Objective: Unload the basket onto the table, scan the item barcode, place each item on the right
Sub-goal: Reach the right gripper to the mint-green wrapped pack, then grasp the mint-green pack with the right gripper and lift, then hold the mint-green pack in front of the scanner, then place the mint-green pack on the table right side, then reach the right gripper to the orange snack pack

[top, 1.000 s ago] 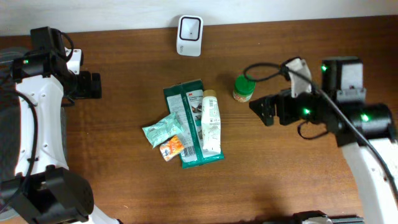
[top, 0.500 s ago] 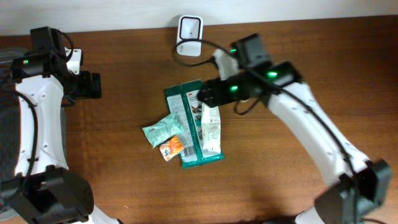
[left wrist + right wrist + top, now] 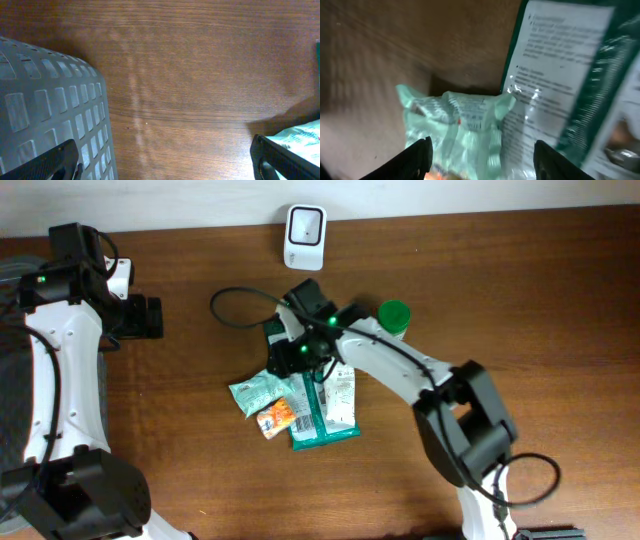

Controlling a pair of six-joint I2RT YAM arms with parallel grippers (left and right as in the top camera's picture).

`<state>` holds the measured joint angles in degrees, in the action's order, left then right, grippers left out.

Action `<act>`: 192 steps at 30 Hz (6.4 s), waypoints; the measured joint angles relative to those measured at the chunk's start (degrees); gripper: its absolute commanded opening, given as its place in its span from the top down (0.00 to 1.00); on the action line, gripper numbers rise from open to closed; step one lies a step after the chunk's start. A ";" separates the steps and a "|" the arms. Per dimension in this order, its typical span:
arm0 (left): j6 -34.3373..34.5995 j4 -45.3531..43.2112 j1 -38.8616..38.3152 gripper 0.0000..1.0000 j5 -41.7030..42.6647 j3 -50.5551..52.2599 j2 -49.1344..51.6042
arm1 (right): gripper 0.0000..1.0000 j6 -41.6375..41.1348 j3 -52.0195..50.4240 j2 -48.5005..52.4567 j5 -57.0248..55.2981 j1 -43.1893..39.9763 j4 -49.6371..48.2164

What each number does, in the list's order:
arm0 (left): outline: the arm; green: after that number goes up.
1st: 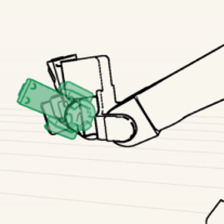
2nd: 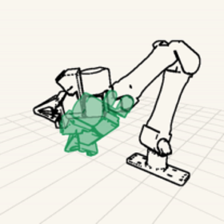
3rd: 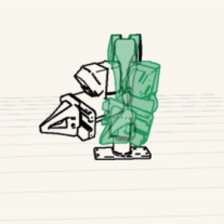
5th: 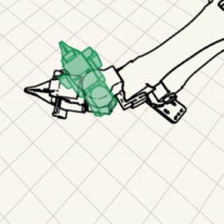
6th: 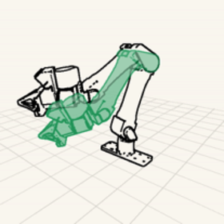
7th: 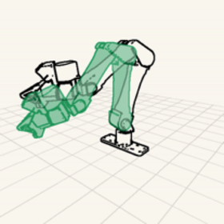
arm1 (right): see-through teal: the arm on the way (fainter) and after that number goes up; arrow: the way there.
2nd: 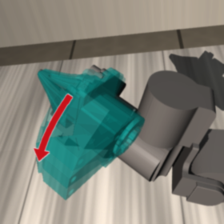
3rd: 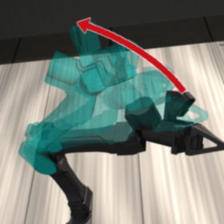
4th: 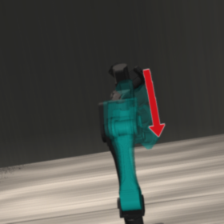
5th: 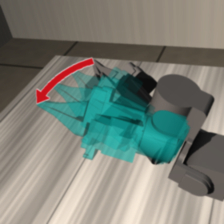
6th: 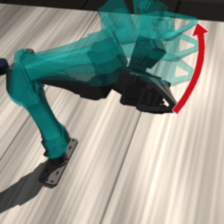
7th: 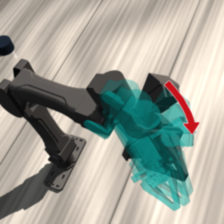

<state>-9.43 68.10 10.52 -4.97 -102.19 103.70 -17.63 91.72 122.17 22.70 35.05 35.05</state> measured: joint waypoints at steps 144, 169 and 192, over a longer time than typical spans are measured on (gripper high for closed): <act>0.00 0.00 0.00 0.01 0.00 0.11 0.00 | 0.46 19.43 17.49 -14.38 -0.70 -38.77 49.27; 0.00 0.00 0.00 0.00 0.02 0.11 0.00 | 0.61 5.33 15.17 1.79 -0.09 1.90 33.64; 0.00 0.00 0.00 0.01 0.00 0.11 0.00 | 0.71 0.90 -4.33 1.86 8.41 4.39 12.66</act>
<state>-9.43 68.10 10.52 -4.97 -102.08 103.70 -16.73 87.39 124.03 31.11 39.44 47.70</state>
